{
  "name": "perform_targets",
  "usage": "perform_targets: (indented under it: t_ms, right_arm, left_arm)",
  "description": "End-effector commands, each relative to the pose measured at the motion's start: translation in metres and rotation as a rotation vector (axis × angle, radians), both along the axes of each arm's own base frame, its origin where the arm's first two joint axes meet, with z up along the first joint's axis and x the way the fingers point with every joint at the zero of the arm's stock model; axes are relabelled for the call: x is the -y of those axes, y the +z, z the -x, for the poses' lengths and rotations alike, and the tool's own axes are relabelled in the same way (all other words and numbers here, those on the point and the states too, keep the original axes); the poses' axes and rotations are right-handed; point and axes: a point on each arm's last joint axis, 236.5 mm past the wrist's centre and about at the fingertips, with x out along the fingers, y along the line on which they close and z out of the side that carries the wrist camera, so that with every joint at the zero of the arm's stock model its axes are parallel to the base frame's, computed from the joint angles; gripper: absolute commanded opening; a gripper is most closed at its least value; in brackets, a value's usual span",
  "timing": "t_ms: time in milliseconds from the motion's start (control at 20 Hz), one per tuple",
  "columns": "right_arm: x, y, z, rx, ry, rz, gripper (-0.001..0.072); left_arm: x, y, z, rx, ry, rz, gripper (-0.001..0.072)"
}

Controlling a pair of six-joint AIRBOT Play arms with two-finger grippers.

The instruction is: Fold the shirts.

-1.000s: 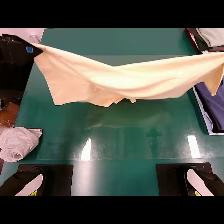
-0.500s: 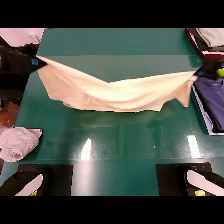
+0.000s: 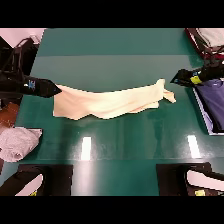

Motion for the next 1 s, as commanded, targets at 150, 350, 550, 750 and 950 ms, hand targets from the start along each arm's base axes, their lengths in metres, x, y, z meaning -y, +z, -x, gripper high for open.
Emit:
perform_targets:
  t_ms: [150,350,550,750,950]
  right_arm:
    - [-0.009,-0.039,0.056,-0.133,0.046,-0.015,0.041]
    - [-0.04,-0.088,0.065,-0.152,0.106,-0.045,0.0416]
    - [-0.061,-0.117,0.061,-0.205,0.117,-0.088,0.0492]
    - [-0.07,-0.133,0.053,-0.222,0.137,-0.08,0.0491]
    - [-0.07,-0.139,0.053,-0.235,0.133,-0.081,0.0372]
  left_arm:
    - [-0.004,-0.009,-0.01,0.024,0.034,-0.004,0.0024]
    - [-0.004,-0.009,-0.01,0.024,0.034,-0.004,0.0025]
    - [-0.004,-0.009,-0.009,0.02,0.033,-0.003,0.0024]
    - [-0.004,-0.009,-0.008,0.017,0.031,-0.004,0.0025]
    - [-0.004,-0.01,-0.008,0.017,0.031,-0.004,0.0025]
